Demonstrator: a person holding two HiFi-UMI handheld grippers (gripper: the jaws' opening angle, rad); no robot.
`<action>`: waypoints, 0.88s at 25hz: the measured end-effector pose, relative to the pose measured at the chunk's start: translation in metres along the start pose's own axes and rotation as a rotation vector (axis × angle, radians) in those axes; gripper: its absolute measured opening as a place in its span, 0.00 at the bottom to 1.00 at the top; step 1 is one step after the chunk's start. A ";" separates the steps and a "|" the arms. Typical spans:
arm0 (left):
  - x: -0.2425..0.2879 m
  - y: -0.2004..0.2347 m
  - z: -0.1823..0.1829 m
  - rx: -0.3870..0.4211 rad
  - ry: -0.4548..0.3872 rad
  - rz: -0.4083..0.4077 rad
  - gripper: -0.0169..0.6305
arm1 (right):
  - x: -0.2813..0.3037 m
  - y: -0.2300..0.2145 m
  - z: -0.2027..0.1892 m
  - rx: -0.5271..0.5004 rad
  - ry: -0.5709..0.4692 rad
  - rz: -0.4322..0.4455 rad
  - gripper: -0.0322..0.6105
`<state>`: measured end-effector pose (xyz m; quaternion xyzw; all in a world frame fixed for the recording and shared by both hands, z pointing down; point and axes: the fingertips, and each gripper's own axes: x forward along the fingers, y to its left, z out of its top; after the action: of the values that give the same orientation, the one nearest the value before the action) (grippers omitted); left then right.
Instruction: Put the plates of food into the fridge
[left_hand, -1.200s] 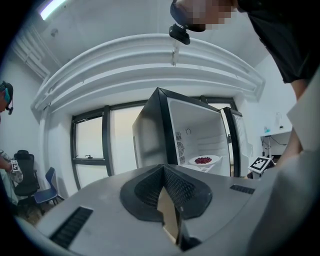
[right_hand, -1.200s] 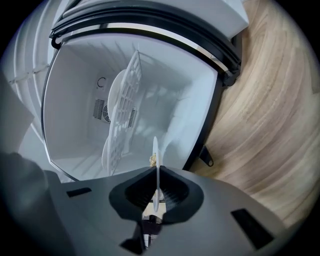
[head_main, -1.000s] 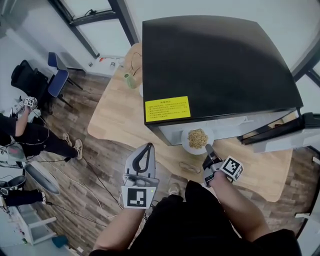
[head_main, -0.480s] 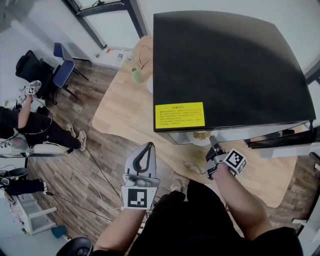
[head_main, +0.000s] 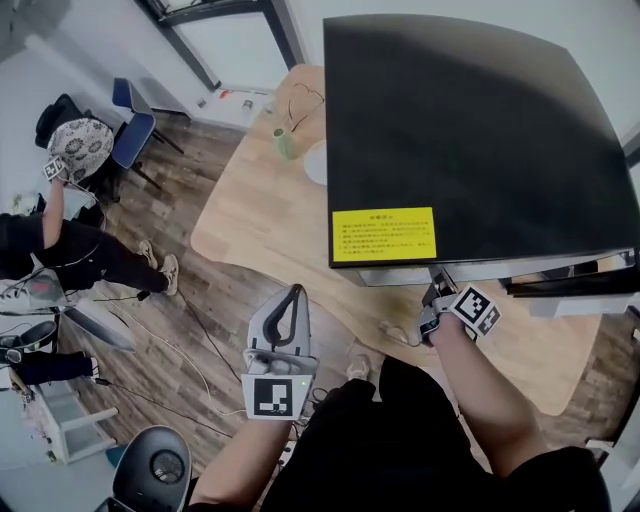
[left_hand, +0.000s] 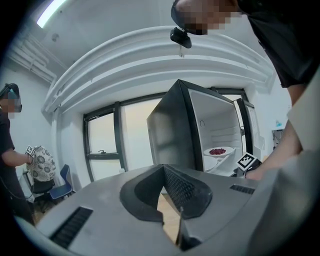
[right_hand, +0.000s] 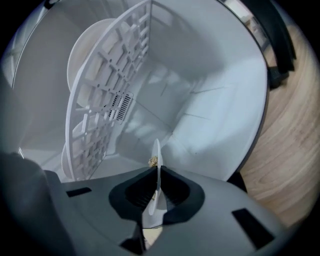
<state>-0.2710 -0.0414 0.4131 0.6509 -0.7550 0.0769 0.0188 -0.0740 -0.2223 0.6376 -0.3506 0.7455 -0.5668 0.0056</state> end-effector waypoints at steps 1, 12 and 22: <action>-0.001 0.002 0.000 0.001 0.000 0.002 0.03 | 0.001 -0.001 0.002 -0.059 0.000 -0.026 0.10; -0.009 0.013 0.002 0.001 -0.010 0.008 0.03 | 0.005 -0.022 0.000 -0.509 0.100 -0.343 0.20; 0.004 0.003 0.011 0.013 -0.044 -0.060 0.03 | -0.009 -0.005 0.016 -0.543 0.036 -0.328 0.20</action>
<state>-0.2741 -0.0462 0.4025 0.6750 -0.7348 0.0669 0.0005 -0.0585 -0.2313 0.6324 -0.4445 0.8032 -0.3464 -0.1930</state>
